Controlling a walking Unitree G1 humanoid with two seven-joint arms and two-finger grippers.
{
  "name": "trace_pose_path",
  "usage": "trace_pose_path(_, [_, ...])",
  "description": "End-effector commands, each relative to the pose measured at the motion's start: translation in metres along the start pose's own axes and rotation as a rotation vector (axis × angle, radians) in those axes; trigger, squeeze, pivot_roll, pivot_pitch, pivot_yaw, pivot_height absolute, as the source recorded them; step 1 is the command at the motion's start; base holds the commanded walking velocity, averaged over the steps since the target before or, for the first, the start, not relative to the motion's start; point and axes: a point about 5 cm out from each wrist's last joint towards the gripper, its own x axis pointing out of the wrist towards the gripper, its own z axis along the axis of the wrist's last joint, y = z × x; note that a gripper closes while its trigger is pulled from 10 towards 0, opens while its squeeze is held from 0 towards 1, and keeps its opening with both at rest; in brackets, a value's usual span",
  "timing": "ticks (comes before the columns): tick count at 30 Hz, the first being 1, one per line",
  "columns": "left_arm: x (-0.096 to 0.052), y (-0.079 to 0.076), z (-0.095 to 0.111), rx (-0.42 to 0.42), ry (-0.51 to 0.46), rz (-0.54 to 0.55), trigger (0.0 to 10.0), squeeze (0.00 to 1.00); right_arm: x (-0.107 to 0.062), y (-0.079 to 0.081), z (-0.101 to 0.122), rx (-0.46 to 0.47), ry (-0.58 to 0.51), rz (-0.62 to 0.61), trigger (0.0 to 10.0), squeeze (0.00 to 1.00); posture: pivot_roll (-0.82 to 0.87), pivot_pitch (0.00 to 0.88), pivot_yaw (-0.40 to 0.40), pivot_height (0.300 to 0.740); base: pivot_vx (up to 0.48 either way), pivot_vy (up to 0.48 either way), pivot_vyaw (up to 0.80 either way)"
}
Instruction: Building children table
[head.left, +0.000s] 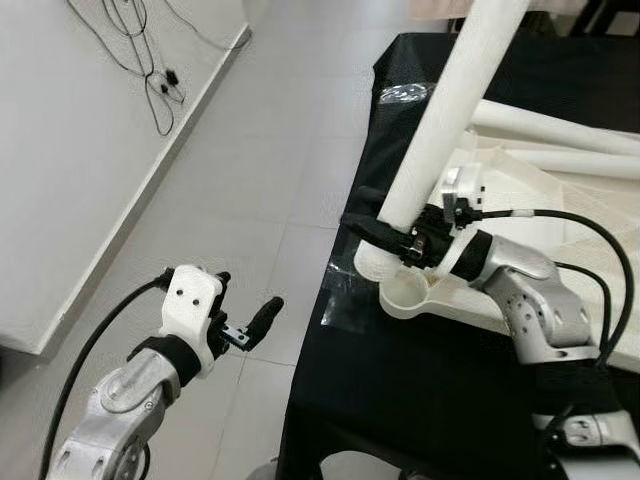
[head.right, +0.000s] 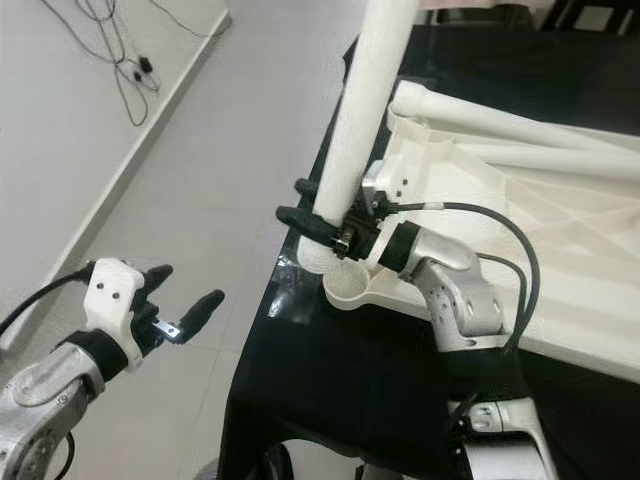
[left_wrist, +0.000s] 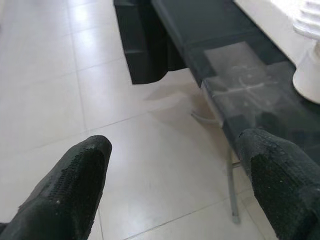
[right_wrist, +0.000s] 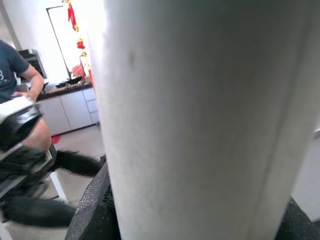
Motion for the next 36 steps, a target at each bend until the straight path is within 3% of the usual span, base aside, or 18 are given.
trace_pose_path(1, [-0.002, 0.003, -0.005, 0.002, 0.022, 0.02, 10.0, 0.0, 0.003, 0.01, 0.003, 0.011, -0.03, 0.033, 10.0, 0.0, 0.02, 0.208, 0.101, 0.74, 0.0, 0.0, -0.8])
trace_pose_path(11, [-0.001, 0.005, -0.008, 0.019, 0.022, 0.024, 10.0, 0.0, 0.001, 0.015, 0.003, 0.025, -0.04, 0.031, 10.0, 0.0, 0.01, 0.195, 0.1, 0.74, 0.0, 0.0, -0.8])
trace_pose_path(17, [-0.004, 0.001, -0.011, 0.054, 0.036, 0.014, 10.0, 0.0, 0.005, 0.01, 0.008, -0.029, -0.053, 0.035, 10.0, 0.0, 0.02, 0.185, 0.095, 0.74, 0.0, 0.0, -0.62])
trace_pose_path(21, [-0.006, -0.001, -0.012, 0.057, 0.037, 0.003, 10.0, 0.0, 0.004, 0.013, 0.008, -0.023, -0.049, 0.076, 10.0, 0.0, 0.02, 0.183, 0.095, 0.74, 0.0, 0.0, 0.0])
trace_pose_path(26, [-0.012, -0.004, -0.012, 0.048, 0.035, -0.007, 10.0, 0.0, 0.004, 0.016, -0.004, -0.084, 0.029, 0.206, 10.0, 0.0, 0.03, 0.191, 0.099, 0.74, 0.0, 0.0, 0.0])
trace_pose_path(36, [-0.028, -0.023, -0.013, 0.035, 0.049, -0.075, 10.0, 0.0, 0.012, -0.002, -0.013, -0.156, 0.085, 0.177, 10.0, 0.0, 0.05, 0.216, 0.103, 0.74, 0.0, 0.0, 0.0])
